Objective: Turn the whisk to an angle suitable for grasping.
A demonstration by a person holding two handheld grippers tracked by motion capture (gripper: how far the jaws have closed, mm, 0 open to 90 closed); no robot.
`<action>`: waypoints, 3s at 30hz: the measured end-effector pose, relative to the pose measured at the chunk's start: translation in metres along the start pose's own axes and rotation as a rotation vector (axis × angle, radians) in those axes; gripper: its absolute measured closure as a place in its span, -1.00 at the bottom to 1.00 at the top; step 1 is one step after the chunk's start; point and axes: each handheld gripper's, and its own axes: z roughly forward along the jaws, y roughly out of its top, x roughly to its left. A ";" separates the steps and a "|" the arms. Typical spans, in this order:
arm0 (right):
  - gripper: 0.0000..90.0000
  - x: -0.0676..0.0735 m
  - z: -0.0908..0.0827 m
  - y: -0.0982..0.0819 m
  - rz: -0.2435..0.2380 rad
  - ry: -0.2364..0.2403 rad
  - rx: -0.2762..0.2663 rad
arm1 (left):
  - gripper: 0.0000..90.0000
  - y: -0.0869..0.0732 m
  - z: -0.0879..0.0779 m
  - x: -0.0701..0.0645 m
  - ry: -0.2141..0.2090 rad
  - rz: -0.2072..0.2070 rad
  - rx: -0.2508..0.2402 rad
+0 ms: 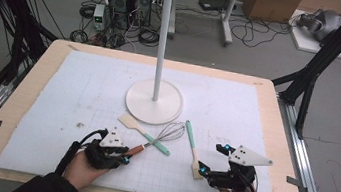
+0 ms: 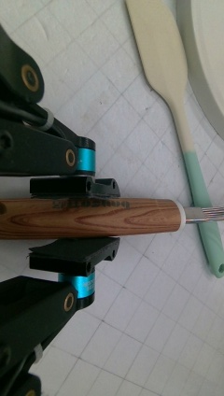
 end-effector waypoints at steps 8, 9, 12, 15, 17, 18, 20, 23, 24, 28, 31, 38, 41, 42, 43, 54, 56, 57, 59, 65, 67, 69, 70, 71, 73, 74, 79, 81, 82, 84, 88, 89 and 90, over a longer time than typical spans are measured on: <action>-0.64 0.000 0.000 0.000 0.003 0.002 0.002 | 0.56 0.000 -0.002 0.001 -0.001 0.008 -0.011; -0.64 0.000 0.000 0.000 0.003 0.002 0.002 | 0.56 0.000 -0.003 0.000 0.000 0.005 -0.014; -0.64 0.000 0.000 0.000 -0.002 0.005 0.002 | 0.56 0.001 -0.004 0.001 0.001 0.009 -0.020; -0.64 0.000 0.000 0.000 -0.002 0.005 0.004 | 0.56 0.001 -0.006 0.001 0.002 0.014 -0.025; -0.64 0.000 0.000 0.000 -0.001 0.006 0.006 | 0.56 0.001 -0.006 0.001 0.000 0.013 -0.022; -0.64 0.000 0.000 0.000 -0.001 0.006 0.006 | 0.56 0.001 -0.005 0.001 0.000 0.015 -0.020; -0.64 0.000 0.000 0.000 -0.001 0.007 0.005 | 0.56 0.000 -0.004 0.000 0.005 0.019 -0.014; -0.64 0.001 0.000 0.000 -0.002 0.006 0.006 | 0.56 -0.001 -0.002 0.000 0.000 0.016 0.001; -0.64 0.001 0.000 0.000 -0.002 0.006 0.006 | 0.56 -0.001 -0.001 0.000 0.002 0.016 0.001; -0.64 0.001 0.000 0.000 -0.001 0.006 0.004 | 0.55 -0.002 -0.001 0.001 0.000 0.001 -0.007; -0.64 0.001 0.000 0.000 0.000 0.006 0.005 | 0.50 -0.003 0.002 -0.001 -0.003 0.002 0.000; -0.64 0.001 0.000 0.000 0.001 0.006 0.005 | 0.42 -0.004 0.006 -0.005 0.010 0.020 0.011; -0.64 0.001 0.000 0.000 -0.004 0.006 0.006 | 0.51 -0.004 0.005 -0.004 -0.001 0.025 0.012; -0.64 0.001 0.000 0.000 -0.005 0.007 0.006 | 0.52 -0.003 0.005 -0.004 -0.003 0.023 0.013; -0.64 0.001 0.000 0.000 -0.006 0.006 0.005 | 0.52 -0.003 0.006 -0.004 -0.003 0.025 0.015; -0.64 0.000 0.001 0.000 -0.003 0.008 0.005 | 0.56 -0.002 0.003 -0.003 -0.005 0.036 0.007; -0.64 0.000 0.001 0.000 -0.002 0.008 0.005 | 0.56 -0.001 0.002 -0.004 -0.007 0.036 0.000; -0.64 0.000 0.001 0.000 -0.002 0.008 0.005 | 0.56 -0.001 0.002 -0.003 -0.008 0.034 -0.004; -0.64 0.000 0.001 0.000 -0.003 0.008 0.005 | 0.56 -0.001 0.000 -0.003 -0.010 0.030 -0.009; -0.64 0.001 0.001 0.000 -0.002 0.009 0.005 | 0.56 0.000 -0.004 -0.003 -0.005 0.026 -0.029; -0.64 0.001 0.001 0.000 -0.006 0.009 0.002 | 0.56 0.001 -0.005 -0.002 -0.004 0.026 -0.032; -0.64 0.001 0.001 0.000 -0.001 0.011 0.003 | 0.56 0.001 -0.006 -0.002 -0.007 0.029 -0.031; -0.64 0.001 0.001 0.000 -0.001 0.011 0.004 | 0.56 0.001 -0.006 -0.003 -0.005 0.032 -0.033; -0.64 0.001 0.001 0.000 -0.004 0.012 0.006 | 0.56 0.001 -0.007 -0.002 -0.005 0.031 -0.036; -0.64 0.001 0.001 0.000 -0.001 0.013 0.006 | 0.56 0.002 -0.008 -0.002 -0.006 0.034 -0.038; -0.64 0.001 0.001 0.000 -0.001 0.013 0.007 | 0.56 0.002 -0.008 -0.002 -0.007 0.033 -0.039; -0.64 0.001 0.002 0.000 -0.002 0.014 0.006 | 0.56 0.002 -0.011 0.001 -0.027 0.003 -0.061; -0.64 0.001 0.001 0.000 -0.005 0.013 0.005 | 0.57 0.002 -0.013 0.001 -0.026 0.008 -0.063; -0.64 0.001 0.002 0.000 -0.007 0.014 0.005 | 0.57 0.003 -0.013 0.001 -0.023 0.010 -0.066; -0.64 0.001 0.002 0.000 -0.008 0.014 0.005 | 0.57 0.003 -0.014 0.001 -0.024 0.011 -0.070; -0.64 0.001 0.002 0.001 -0.007 0.014 0.004 | 0.57 0.004 -0.015 0.000 -0.022 0.020 -0.074; -0.64 0.001 0.002 0.001 -0.009 0.014 0.004 | 0.57 0.003 -0.015 0.000 -0.018 0.023 -0.075; -0.64 0.001 0.002 0.001 -0.008 0.014 0.004 | 0.57 0.003 -0.015 0.000 -0.015 0.027 -0.072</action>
